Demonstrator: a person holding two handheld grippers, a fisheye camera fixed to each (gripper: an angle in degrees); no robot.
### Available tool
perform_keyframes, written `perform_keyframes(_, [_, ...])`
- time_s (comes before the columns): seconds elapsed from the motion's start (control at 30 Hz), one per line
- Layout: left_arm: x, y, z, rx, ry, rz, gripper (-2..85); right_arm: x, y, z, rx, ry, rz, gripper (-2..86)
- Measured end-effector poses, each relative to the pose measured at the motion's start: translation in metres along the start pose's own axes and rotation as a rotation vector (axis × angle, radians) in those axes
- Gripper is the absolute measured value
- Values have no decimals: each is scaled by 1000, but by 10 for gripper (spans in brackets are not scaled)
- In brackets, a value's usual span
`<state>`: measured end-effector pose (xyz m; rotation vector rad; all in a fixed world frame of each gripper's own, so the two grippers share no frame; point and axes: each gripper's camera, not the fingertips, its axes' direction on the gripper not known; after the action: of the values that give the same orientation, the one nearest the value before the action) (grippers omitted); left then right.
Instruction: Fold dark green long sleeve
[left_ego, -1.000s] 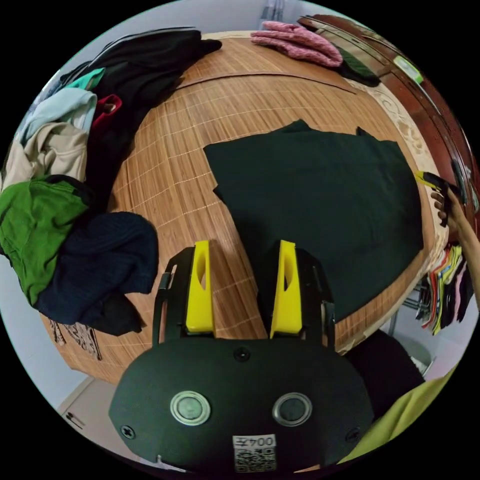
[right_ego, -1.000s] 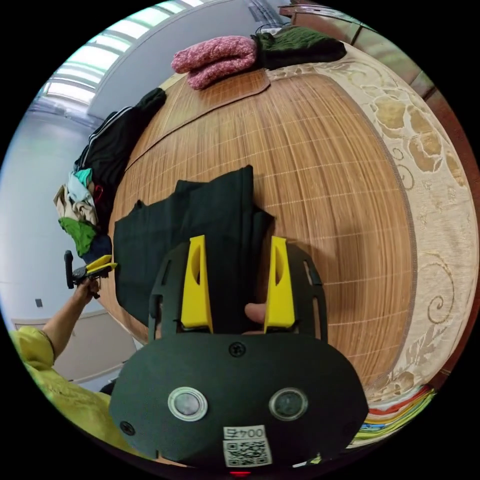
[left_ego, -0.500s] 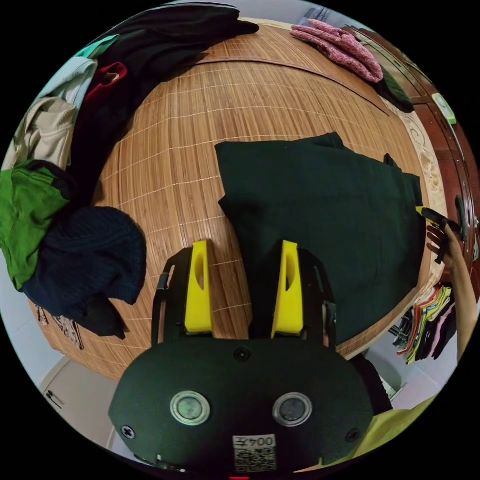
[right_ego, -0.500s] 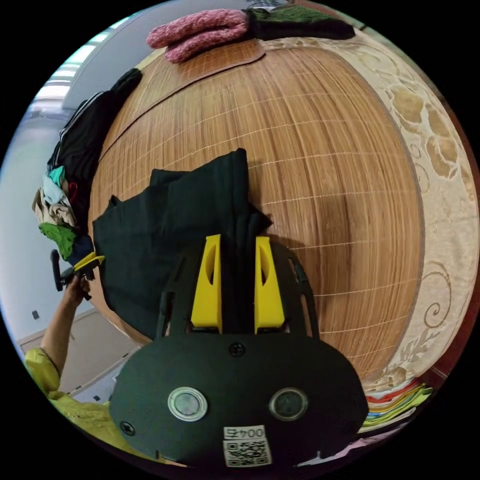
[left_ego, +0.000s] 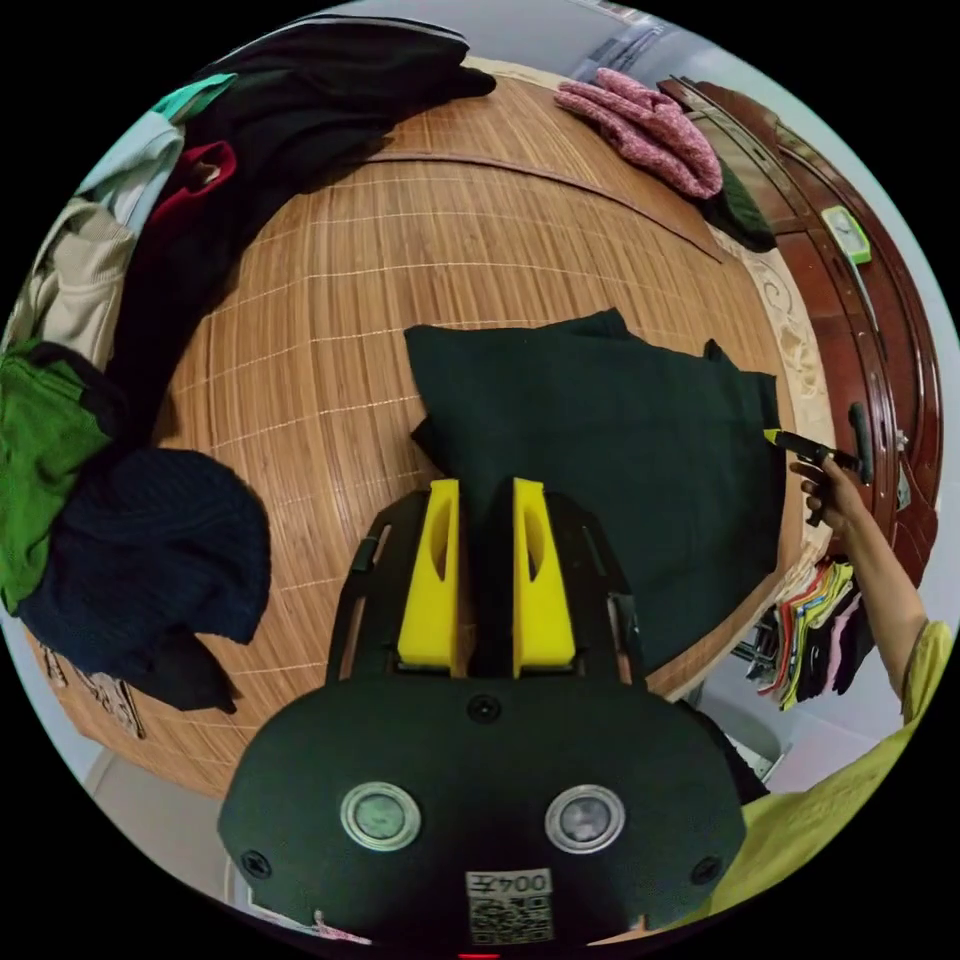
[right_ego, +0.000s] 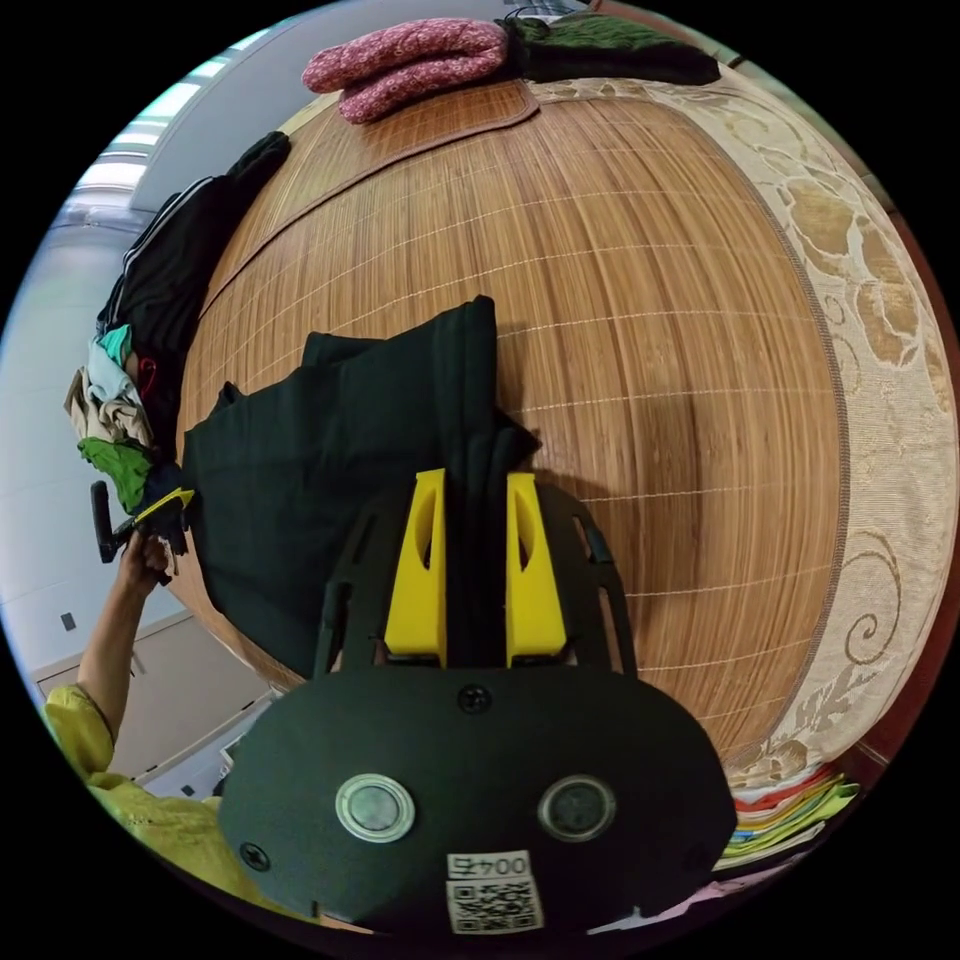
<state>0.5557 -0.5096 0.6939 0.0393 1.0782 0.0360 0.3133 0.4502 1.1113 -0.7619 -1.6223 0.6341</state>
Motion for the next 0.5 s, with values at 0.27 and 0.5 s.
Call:
perform_keyframes(0.27, [-7,4,2,-13,25,-36,55,-12,13,-4,-40,72,-91,62])
perform_keyframes(0.5, [-9,20,-1,-4,-19,-115,86,4,35,-14,-3,25,0,119])
